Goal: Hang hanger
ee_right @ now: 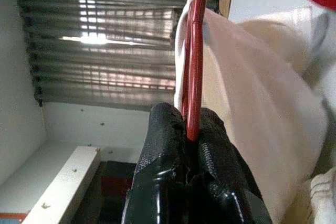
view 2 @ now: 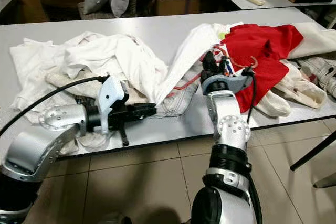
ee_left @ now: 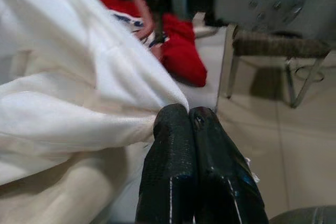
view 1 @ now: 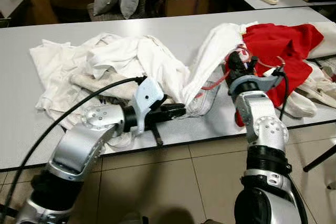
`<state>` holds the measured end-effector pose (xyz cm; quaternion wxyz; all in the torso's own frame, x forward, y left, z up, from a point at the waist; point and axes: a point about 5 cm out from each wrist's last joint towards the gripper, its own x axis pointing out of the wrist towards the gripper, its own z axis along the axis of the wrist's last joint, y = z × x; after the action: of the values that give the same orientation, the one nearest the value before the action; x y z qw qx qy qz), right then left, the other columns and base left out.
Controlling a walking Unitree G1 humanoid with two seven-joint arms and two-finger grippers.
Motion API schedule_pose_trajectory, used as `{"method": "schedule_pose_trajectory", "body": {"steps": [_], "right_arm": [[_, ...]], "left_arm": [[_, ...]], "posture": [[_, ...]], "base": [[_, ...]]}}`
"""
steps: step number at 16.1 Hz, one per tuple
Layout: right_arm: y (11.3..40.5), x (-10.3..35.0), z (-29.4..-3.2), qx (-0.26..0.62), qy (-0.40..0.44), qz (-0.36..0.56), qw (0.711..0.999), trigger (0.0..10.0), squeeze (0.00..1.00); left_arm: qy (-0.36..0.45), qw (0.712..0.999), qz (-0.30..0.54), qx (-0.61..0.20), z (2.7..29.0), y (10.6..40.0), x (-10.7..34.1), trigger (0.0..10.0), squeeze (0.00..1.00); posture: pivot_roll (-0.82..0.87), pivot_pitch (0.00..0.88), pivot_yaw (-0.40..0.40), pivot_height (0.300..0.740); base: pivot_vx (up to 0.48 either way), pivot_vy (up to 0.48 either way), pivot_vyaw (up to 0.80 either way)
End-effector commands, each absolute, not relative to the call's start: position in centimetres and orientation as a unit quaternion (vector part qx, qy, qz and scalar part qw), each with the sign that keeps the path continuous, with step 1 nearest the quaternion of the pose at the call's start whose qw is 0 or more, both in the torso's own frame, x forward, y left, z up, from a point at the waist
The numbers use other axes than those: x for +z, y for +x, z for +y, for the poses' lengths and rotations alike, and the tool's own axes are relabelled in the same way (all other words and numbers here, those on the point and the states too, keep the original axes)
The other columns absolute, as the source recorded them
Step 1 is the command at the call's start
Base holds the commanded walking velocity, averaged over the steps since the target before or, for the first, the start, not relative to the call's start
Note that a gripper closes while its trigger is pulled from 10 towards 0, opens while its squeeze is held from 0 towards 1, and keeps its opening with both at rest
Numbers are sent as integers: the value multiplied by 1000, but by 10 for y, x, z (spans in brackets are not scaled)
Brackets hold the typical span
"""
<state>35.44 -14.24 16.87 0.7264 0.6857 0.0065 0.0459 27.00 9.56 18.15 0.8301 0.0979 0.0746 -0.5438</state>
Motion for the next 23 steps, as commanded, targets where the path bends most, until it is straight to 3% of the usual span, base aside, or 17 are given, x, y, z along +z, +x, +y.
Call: {"method": "schedule_pose_trajectory", "body": {"steps": [1, 5, 6, 7, 9, 10, 15, 16, 18, 20, 23], "right_arm": [[361, 196, -93, 108, 721, 7, 684, 10000, 0], [365, 195, -76, 129, 696, 28, 706, 10000, 0], [365, 196, -75, 131, 697, 28, 705, 10000, 0], [365, 198, -73, 138, 698, 27, 702, 10000, 0], [366, 199, -72, 143, 690, 27, 709, 10000, 0], [366, 200, -73, 149, 680, 24, 718, 10000, 0], [367, 205, -77, 164, 686, 3, 708, 10000, 0], [367, 206, -81, 159, 706, -2, 690, 10000, 0], [367, 207, -94, 156, 665, -15, 731, 10000, 0], [365, 206, -104, 166, 654, -19, 738, 10000, 0], [361, 200, -117, 162, 629, -25, 760, 10000, 0]], "left_arm": [[88, 825, 72, -554, 93, 268, 186, 0, 0], [57, 806, 36, -589, 68, 266, 203, 0, 0], [65, 800, 39, -595, 66, 264, 202, 2314, 0], [98, 793, 52, -599, 61, 261, 194, 10000, 0], [97, 781, 74, -613, 58, 257, 189, 10000, 0], [114, 776, 83, -615, 60, 256, 186, 10000, 1000], [155, 761, 111, -621, 70, 254, 180, 10000, 1000], [154, 765, 109, -616, 73, 254, 181, 10000, 1000], [126, 780, 105, -603, 89, 253, 185, 10000, 1000], [134, 803, 101, -572, 105, 259, 183, 10000, 1000], [143, 860, 84, -483, 127, 283, 186, 10000, 1000]], "posture": [[33, 0, 29, 723], [33, 0, 27, 723], [33, 0, 27, 723], [29, 0, 19, 723], [24, 0, 21, 723], [24, 0, 22, 723], [27, 0, 18, 723], [27, 0, 18, 723], [27, 0, 18, 723], [28, 0, 16, 723], [24, 0, 13, 723]], "base": [[0, 0, 0], [0, 0, 0], [0, 0, 0], [0, 0, 0], [0, 0, 0], [0, 0, 0], [0, 0, 0], [0, 0, 0], [0, 0, 0], [0, 0, 0], [0, 0, 0]]}}
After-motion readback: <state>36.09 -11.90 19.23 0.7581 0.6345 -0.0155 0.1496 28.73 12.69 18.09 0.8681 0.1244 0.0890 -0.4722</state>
